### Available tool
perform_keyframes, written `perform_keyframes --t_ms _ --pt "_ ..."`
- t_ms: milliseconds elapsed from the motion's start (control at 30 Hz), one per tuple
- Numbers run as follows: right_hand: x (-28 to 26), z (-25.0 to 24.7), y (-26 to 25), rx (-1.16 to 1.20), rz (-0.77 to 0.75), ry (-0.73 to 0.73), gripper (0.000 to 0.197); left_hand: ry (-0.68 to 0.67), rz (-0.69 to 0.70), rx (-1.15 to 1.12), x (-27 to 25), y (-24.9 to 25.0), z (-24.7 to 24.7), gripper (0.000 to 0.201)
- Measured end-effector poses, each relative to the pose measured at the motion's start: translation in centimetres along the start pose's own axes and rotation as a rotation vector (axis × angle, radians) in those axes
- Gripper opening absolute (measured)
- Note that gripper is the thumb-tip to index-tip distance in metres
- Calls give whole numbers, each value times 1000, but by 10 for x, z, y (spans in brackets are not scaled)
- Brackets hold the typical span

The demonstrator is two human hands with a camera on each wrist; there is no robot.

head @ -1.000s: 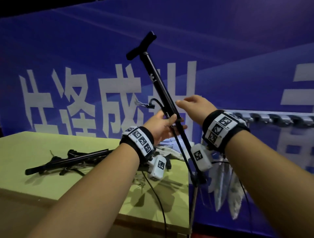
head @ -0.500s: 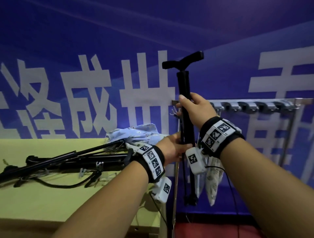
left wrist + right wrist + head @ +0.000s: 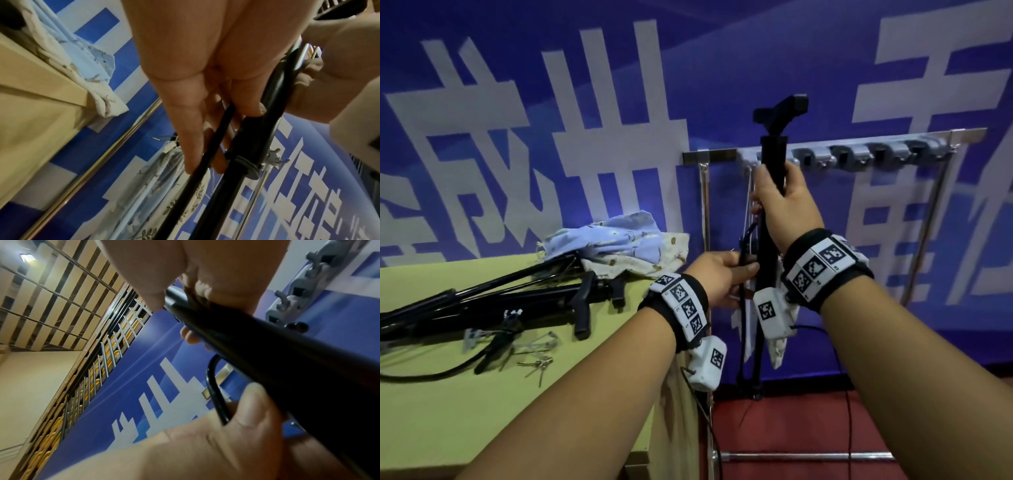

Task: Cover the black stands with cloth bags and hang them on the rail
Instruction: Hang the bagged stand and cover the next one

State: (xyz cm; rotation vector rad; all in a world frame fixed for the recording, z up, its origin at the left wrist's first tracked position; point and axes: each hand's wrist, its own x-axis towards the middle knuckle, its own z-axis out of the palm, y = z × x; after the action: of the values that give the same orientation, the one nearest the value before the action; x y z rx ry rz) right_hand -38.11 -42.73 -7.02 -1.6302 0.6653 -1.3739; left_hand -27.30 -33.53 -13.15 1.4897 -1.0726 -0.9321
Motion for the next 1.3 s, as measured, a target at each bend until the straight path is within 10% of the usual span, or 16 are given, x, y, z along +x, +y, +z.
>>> perform_keyframes --t_ms 933,1300 --pt "-83 5 143 -123 216 -30 15 172 -25 -276 30 -47 8 26" --pt "-102 20 174 -108 274 -110 45 251 -36 -275 31 -47 -4 18"
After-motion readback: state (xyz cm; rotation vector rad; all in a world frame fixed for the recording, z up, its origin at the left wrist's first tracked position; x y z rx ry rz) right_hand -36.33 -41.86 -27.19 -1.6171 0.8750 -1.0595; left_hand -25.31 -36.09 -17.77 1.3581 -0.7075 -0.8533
